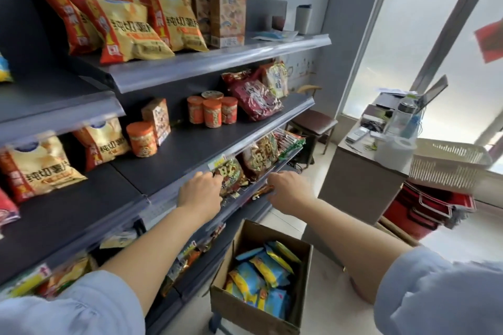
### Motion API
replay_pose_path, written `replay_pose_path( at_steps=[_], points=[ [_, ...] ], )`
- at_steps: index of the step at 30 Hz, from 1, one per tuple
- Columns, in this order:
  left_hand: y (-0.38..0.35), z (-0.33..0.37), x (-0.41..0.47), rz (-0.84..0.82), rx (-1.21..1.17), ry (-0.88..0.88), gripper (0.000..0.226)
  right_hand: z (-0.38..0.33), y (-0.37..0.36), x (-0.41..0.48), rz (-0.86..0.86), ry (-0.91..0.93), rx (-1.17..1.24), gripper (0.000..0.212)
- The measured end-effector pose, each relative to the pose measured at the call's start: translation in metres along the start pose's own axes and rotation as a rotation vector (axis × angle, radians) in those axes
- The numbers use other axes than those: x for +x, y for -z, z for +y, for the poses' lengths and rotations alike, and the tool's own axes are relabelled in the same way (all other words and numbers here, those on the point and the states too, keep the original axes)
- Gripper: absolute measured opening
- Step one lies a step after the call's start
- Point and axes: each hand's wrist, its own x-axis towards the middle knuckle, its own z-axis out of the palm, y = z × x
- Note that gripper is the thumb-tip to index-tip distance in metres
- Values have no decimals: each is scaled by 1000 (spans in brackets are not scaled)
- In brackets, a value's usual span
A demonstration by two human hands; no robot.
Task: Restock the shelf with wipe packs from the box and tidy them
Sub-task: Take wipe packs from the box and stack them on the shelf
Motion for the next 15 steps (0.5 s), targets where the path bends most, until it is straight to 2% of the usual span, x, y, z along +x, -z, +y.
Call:
replay_pose_path(
  at_steps=[15],
  points=[
    [-136,56,62,-311,-14,-162,25,79,-128,15,-266,-198,64,33]
  ],
)
